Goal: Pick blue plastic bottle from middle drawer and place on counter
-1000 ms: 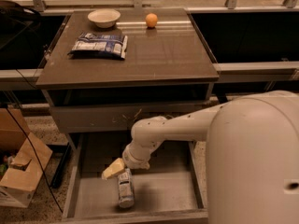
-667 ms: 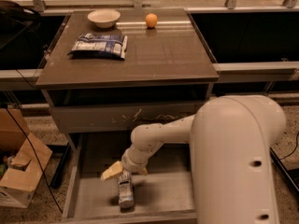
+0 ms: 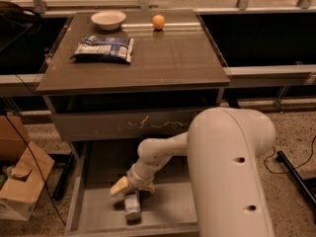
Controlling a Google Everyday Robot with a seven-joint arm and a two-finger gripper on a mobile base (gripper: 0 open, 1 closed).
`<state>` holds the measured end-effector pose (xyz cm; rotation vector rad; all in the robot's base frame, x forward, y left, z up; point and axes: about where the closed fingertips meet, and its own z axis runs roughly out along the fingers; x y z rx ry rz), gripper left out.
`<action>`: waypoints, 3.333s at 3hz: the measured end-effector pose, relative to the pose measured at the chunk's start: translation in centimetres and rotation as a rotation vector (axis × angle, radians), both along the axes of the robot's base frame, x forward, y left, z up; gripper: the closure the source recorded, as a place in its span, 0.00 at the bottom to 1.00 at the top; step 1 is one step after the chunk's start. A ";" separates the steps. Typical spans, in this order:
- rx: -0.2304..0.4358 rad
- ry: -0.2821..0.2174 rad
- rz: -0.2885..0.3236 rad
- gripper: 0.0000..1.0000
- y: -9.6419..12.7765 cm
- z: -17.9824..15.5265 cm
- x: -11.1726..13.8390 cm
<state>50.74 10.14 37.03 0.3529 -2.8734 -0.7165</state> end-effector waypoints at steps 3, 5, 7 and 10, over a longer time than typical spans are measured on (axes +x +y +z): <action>0.015 -0.015 -0.002 0.86 0.5 2.5 -2.2; 0.151 -0.153 0.050 1.00 -2.1 13.0 -3.1; 0.272 -0.433 0.288 1.00 -6.5 32.2 -10.7; 0.082 -0.889 0.188 1.00 -23.4 53.7 -5.6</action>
Offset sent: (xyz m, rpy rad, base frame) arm -0.0277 0.0098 0.0121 0.0150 0.0128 -0.0107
